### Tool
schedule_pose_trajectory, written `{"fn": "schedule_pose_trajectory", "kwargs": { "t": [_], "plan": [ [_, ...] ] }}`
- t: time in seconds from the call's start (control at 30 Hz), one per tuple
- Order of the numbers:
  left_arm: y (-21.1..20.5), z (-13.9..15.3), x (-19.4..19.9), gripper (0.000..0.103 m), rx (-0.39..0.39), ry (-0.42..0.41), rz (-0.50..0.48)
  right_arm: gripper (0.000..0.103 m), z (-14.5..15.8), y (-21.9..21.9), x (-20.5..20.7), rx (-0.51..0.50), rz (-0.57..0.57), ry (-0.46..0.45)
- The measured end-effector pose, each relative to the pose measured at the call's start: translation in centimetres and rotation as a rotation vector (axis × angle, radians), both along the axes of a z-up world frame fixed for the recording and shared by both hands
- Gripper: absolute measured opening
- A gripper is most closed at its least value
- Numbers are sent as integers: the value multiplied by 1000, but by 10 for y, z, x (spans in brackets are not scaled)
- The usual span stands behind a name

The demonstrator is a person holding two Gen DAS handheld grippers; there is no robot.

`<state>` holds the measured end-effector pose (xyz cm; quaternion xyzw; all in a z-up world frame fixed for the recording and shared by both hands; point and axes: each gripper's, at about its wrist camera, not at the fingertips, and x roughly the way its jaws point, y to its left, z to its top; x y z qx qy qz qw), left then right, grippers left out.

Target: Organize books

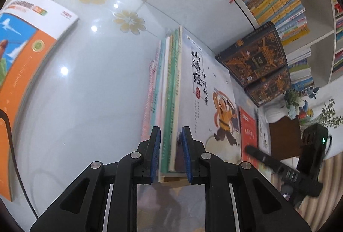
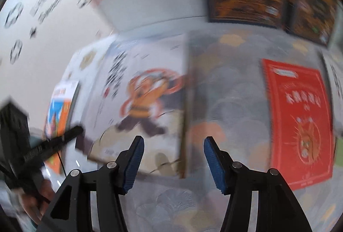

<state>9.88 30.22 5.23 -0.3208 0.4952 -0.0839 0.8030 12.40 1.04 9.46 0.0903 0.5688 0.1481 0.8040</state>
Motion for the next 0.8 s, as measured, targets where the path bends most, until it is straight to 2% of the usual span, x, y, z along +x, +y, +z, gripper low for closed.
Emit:
{"fn": "schedule_pose_trajectory", "kwargs": {
  "t": [0.03,0.1,0.2,0.3,0.43,0.6,0.8],
  "plan": [
    [-3,0,0,20,6,1,-2,56,-2,-7,4,3,-31,5],
    [-8,0,-2,22,15,4,-9,56,-9,-17,15,-62,-87,27],
    [-10,0,-5,23,10,14,-3,56,-30,-17,27,-156,-95,95],
    [-9,-1,-7,24,3,23,6,55,-44,-13,28,-131,-79,153],
    [-15,1,-10,25,33,30,-3,55,-42,-13,23,-135,-83,132],
    [-29,7,-21,25,85,35,-26,55,-36,-28,16,-64,-85,142],
    [-26,19,-48,25,49,26,24,56,-27,-58,-25,-16,-72,113]
  ]
}}
